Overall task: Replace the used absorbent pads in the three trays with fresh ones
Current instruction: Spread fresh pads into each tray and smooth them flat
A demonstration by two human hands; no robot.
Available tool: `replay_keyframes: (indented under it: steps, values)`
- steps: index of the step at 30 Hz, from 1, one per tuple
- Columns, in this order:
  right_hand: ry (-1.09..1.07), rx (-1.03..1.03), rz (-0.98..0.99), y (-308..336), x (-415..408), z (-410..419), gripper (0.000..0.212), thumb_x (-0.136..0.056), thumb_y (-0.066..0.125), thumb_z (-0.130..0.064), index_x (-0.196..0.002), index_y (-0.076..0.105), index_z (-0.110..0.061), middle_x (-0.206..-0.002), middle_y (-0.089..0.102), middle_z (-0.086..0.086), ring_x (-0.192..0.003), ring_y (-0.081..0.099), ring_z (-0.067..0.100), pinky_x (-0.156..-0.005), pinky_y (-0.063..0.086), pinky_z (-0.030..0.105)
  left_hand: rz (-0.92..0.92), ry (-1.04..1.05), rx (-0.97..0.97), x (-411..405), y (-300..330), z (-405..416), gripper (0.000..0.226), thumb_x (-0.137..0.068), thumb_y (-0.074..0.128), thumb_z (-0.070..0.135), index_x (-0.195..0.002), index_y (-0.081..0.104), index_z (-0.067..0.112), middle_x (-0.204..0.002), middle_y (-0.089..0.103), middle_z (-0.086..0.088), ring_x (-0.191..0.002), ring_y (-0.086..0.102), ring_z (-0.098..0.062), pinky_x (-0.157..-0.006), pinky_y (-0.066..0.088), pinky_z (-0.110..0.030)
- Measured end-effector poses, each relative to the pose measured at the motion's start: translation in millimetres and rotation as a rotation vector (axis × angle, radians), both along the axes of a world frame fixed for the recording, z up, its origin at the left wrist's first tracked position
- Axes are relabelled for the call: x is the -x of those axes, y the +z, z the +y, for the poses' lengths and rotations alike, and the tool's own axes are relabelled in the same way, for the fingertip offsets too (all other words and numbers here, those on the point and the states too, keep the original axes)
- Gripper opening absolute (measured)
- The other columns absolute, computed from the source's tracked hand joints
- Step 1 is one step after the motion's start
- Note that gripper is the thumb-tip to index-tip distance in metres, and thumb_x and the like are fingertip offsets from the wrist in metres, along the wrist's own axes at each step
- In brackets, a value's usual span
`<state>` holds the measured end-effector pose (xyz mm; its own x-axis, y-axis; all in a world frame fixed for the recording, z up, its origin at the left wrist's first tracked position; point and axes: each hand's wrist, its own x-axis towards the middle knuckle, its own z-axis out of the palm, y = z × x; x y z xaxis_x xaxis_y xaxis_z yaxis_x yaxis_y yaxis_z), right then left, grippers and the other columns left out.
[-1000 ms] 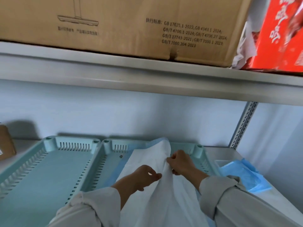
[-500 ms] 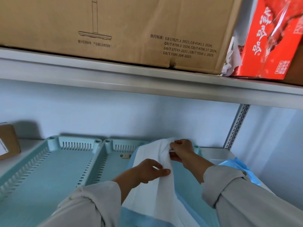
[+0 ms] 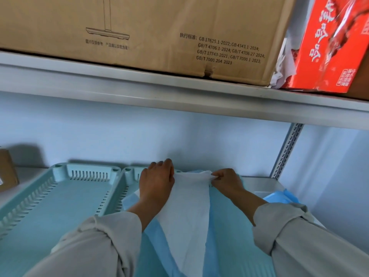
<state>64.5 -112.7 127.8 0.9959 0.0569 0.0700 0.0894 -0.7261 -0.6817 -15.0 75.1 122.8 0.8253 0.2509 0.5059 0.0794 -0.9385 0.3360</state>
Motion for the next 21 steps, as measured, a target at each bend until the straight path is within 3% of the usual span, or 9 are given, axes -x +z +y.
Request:
replay_keyframes:
  steps: [2,5,9,11,16,19,21]
  values:
    - [-0.043,0.002,-0.056,1,-3,-2,0.011,-0.076,0.070,-0.028,-0.086,0.074,-0.023,-0.090,0.073,0.004,-0.089,0.068,0.023,-0.074,0.048,0.026,0.229,-0.056,0.069,-3,-1,2,0.031,-0.087,0.057,0.030,-0.116,0.048,0.027,-0.112,0.064,0.001,-0.109,0.056,-0.022,-0.086,0.042,-0.033]
    - [-0.062,0.109,-0.137,5,-6,-3,0.014,-0.075,0.070,-0.038,-0.075,0.069,-0.023,-0.086,0.070,0.000,-0.090,0.065,0.022,-0.072,0.048,0.028,0.497,-0.057,-0.025,-4,-8,3,0.044,-0.087,0.060,0.035,-0.129,0.050,0.029,-0.130,0.057,0.001,-0.123,0.052,-0.021,-0.097,0.043,-0.032]
    - [0.017,0.389,-0.247,10,-5,-10,0.017,-0.079,0.067,-0.038,-0.087,0.065,-0.023,-0.102,0.055,0.000,-0.097,0.060,0.022,-0.070,0.040,0.026,0.465,0.073,-0.223,-6,-16,10,0.033,-0.091,0.053,0.025,-0.124,0.058,0.026,-0.126,0.061,-0.001,-0.119,0.056,-0.022,-0.094,0.046,-0.032]
    - [0.057,0.503,-0.191,9,-2,-18,0.018,-0.082,0.062,-0.037,-0.091,0.059,-0.022,-0.102,0.060,-0.001,-0.095,0.061,0.021,-0.069,0.038,0.026,0.478,0.099,-0.320,-7,-12,12,0.029,-0.092,0.053,0.022,-0.120,0.059,0.024,-0.120,0.063,-0.002,-0.114,0.059,-0.022,-0.088,0.047,-0.031]
    - [0.097,0.398,0.018,-1,2,-28,0.009,-0.088,0.048,-0.026,-0.092,0.047,-0.018,-0.073,0.067,-0.001,-0.045,0.065,0.012,-0.064,0.051,0.027,0.512,0.096,-0.274,-11,-5,12,0.021,-0.091,0.051,0.011,-0.110,0.060,0.017,-0.106,0.067,-0.002,-0.101,0.065,-0.022,-0.071,0.044,-0.029]
    - [0.125,0.416,0.110,-1,2,-38,0.026,-0.084,0.051,-0.014,-0.107,0.048,-0.023,-0.091,0.066,-0.002,-0.055,0.070,0.013,-0.063,0.057,0.029,0.514,0.073,-0.153,-13,-5,10,0.019,-0.093,0.048,0.010,-0.107,0.060,0.015,-0.103,0.068,-0.005,-0.099,0.066,-0.025,-0.070,0.046,-0.031]
    - [0.108,0.462,0.090,3,0,-44,0.014,-0.084,0.054,-0.014,-0.096,0.058,-0.021,-0.086,0.069,0.002,-0.069,0.072,0.019,-0.064,0.053,0.027,0.427,0.057,-0.069,-12,-4,7,0.022,-0.095,0.044,0.014,-0.108,0.062,0.016,-0.109,0.066,-0.006,-0.104,0.063,-0.027,-0.076,0.046,-0.032]
